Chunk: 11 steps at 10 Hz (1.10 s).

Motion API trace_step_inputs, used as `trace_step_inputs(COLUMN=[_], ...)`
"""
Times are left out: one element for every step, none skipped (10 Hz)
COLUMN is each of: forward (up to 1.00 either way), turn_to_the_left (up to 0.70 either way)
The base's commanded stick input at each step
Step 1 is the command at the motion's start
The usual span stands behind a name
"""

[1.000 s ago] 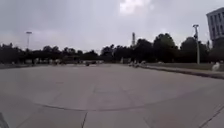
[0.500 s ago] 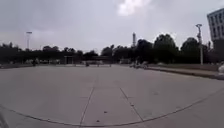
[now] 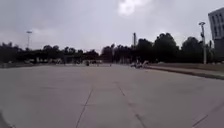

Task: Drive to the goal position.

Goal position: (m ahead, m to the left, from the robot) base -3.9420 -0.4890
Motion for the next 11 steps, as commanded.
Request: trace_step_inputs(forward=[0.70,0.70,0.70,0.70,0.70,0.70,0.70,0.70,0.70,0.70,0.70], turn_to_the_left=[0.00,0.00,0.00,0.00,0.00,0.00,0.00,0.00,0.00,0.00,0.00])
